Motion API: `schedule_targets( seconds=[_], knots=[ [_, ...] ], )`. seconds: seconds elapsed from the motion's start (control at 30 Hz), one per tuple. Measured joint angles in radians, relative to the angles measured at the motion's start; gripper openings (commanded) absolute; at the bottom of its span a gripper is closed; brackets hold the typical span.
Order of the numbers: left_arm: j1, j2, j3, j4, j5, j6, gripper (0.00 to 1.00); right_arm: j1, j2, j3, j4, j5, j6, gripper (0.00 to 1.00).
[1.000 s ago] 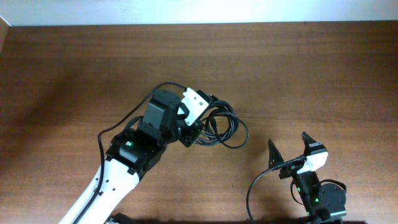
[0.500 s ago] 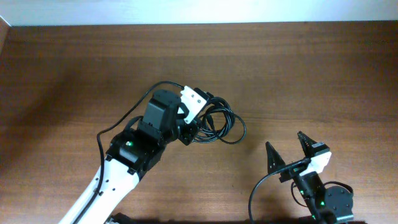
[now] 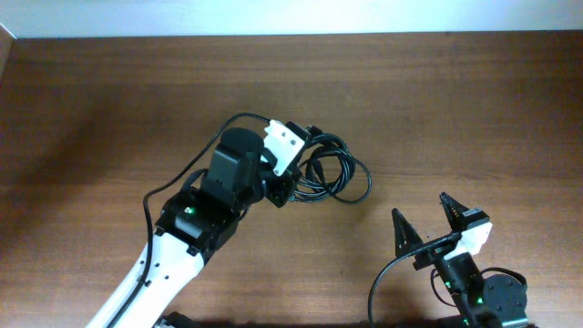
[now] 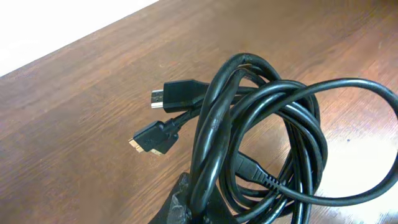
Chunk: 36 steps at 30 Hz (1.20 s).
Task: Untangle cables
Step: 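Lift the cable bundle upward with the left gripper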
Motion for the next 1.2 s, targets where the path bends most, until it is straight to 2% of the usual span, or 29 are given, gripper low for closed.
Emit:
schedule_targets(
  seconds=[0.33, 0.47, 0.7, 1.0, 1.2],
  knots=[
    [0.000, 0.000, 0.000, 0.153, 0.006, -0.167, 0.00, 0.000, 0.067, 0.032, -0.003, 0.002, -0.002, 0.99],
    [0.000, 0.000, 0.000, 0.220, 0.006, -0.285, 0.00, 0.000, 0.084, 0.032, -0.002, 0.002, -0.001, 0.99],
    [0.000, 0.000, 0.000, 0.279, 0.008, -0.589, 0.00, 0.000, 0.088, 0.032, 0.000, 0.004, -0.001, 0.99],
    [0.000, 0.000, 0.000, 0.279, 0.013, -1.019, 0.00, 0.000, 0.088, 0.032, 0.009, -0.019, -0.001, 0.99],
    [0.000, 0.000, 0.000, 0.276, 0.055, -1.251, 0.00, 0.000, 0.088, 0.032, 0.052, -0.058, 0.022, 0.99]
  ],
)
